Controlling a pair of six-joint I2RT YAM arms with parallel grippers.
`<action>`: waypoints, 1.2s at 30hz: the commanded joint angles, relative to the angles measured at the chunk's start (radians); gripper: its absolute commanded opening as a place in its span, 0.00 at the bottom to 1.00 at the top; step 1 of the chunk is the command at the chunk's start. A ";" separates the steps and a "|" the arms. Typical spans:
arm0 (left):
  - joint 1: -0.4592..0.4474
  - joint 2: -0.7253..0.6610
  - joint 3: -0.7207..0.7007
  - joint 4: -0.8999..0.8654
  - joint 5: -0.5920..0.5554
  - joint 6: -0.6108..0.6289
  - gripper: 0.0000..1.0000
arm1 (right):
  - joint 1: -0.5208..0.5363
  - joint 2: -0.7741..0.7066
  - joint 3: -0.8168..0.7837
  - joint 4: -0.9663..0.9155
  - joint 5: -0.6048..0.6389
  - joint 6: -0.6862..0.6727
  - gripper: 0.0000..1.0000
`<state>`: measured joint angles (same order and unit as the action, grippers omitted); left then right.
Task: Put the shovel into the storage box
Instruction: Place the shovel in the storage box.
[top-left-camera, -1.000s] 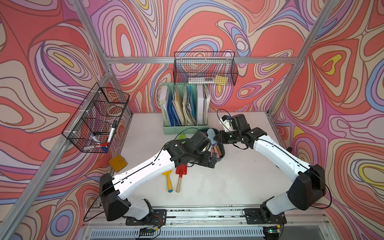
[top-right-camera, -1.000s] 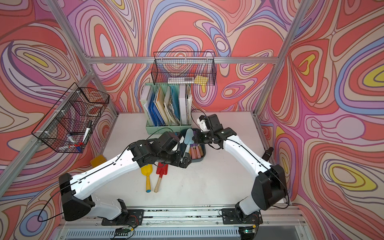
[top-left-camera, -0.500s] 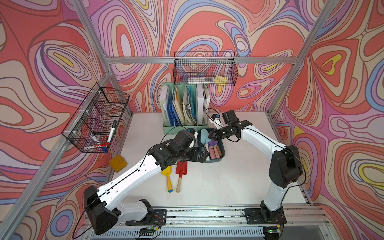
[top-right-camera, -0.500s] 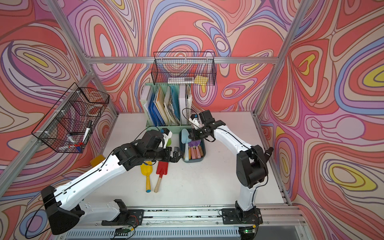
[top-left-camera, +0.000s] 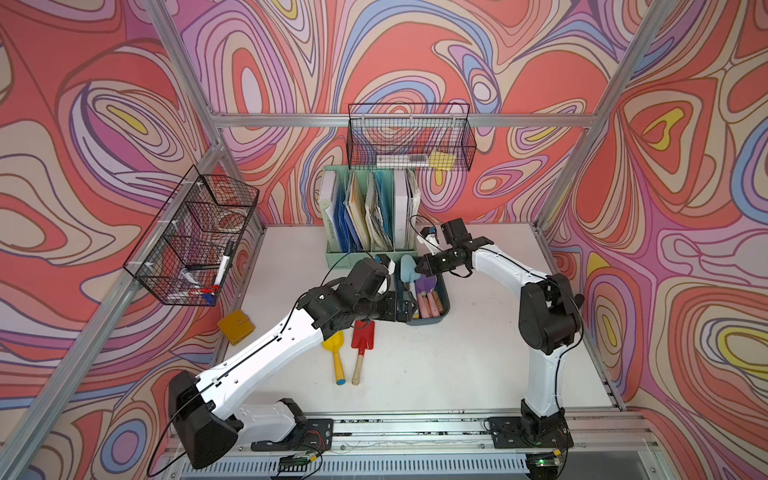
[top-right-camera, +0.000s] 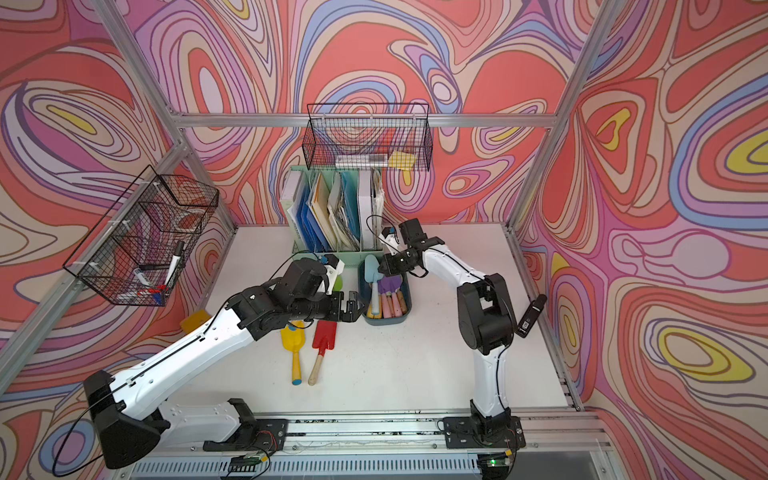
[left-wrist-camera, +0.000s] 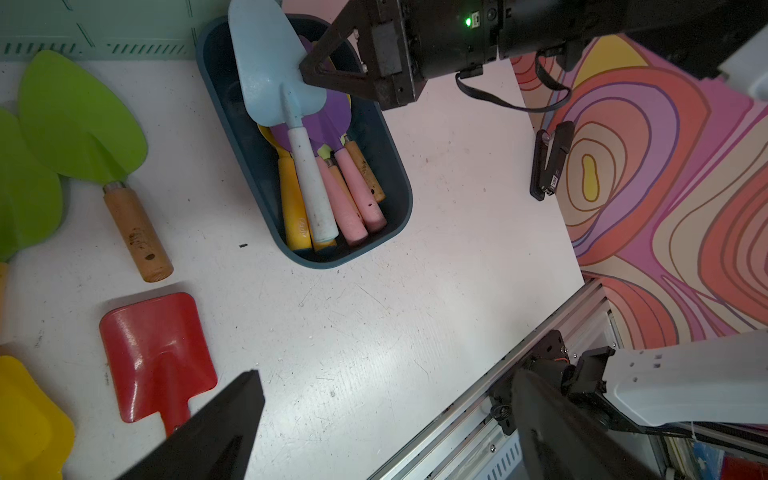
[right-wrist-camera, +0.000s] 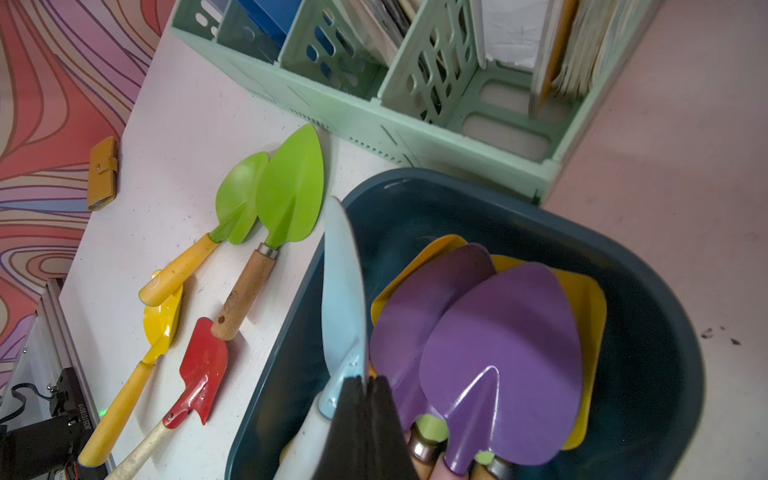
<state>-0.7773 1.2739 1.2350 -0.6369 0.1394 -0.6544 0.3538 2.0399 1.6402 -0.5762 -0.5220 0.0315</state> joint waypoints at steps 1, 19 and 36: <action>0.008 0.008 0.013 0.012 0.010 0.006 0.99 | -0.002 0.025 0.030 0.025 -0.042 0.000 0.00; 0.009 0.042 0.024 0.009 0.037 -0.007 0.99 | -0.013 0.112 0.012 0.041 -0.084 0.010 0.00; 0.009 0.076 0.041 -0.016 0.054 -0.014 0.99 | -0.024 0.150 0.010 0.032 -0.086 0.024 0.00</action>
<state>-0.7727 1.3441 1.2472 -0.6395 0.1841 -0.6632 0.3355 2.1685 1.6405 -0.5472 -0.6121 0.0551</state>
